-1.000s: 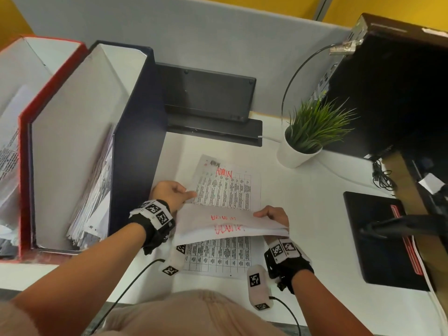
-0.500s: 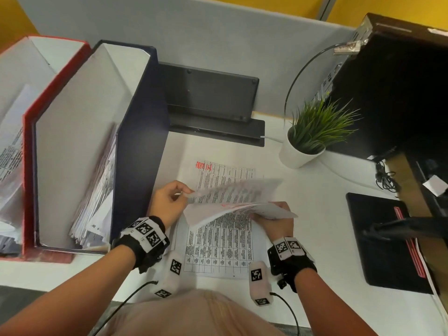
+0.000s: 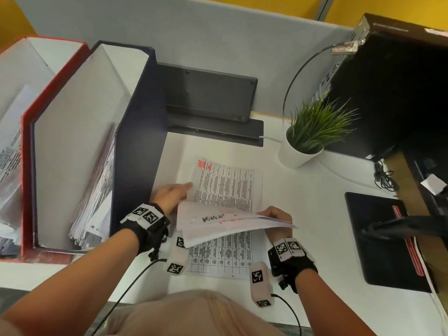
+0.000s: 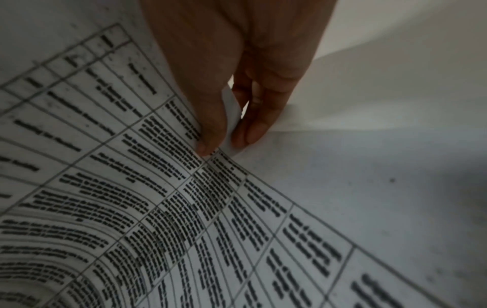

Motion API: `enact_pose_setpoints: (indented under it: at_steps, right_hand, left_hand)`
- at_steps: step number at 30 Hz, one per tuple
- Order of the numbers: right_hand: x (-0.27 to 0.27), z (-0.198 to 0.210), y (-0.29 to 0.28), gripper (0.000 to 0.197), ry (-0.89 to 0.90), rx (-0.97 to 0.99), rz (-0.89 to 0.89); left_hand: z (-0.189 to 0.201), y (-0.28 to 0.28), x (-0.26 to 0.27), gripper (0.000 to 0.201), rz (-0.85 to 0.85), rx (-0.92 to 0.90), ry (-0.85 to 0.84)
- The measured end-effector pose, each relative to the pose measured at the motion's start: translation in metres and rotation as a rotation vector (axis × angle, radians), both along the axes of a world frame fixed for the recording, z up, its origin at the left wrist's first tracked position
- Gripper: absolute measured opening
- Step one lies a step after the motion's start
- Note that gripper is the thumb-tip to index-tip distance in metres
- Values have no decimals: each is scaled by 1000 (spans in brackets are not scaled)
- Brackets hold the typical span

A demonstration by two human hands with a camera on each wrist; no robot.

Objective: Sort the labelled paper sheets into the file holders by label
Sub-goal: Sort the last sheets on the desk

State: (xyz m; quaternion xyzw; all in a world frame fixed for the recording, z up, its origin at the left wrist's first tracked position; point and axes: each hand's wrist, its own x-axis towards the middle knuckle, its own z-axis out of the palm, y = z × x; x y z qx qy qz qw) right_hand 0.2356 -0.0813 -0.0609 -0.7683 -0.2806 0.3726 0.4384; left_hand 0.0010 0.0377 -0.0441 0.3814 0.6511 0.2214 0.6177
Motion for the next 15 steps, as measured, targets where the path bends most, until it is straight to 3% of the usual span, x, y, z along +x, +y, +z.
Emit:
enact_pose_setpoints:
  at_steps: [2,3,5,7,9,12,15]
  right_hand:
    - [-3,0,2,6,-30,-77,4]
    - [-2,-2,3,14,-70,-98,-9]
    - [-3,-5,6,31,-97,-74,-66]
    - [-4,-6,9,31,-112,-98,-105]
    - [-4,-7,13,21,-89,-164,-116]
    - [-1,-7,14,20,-20,-215,-106]
    - [1,-7,12,30,-190,-259,-18]
  left_hand:
    - [-2,-1,1,35,-10,-7,49]
    - [0,-3,3,41,-23,-21,39]
    - [2,-4,5,69,-84,-110,-108]
    - [4,-4,6,81,-93,-184,-306]
    - [8,-7,7,72,-140,-158,-296]
    - [8,-13,12,47,-352,59,22]
    - [16,-15,19,34,-371,219,81]
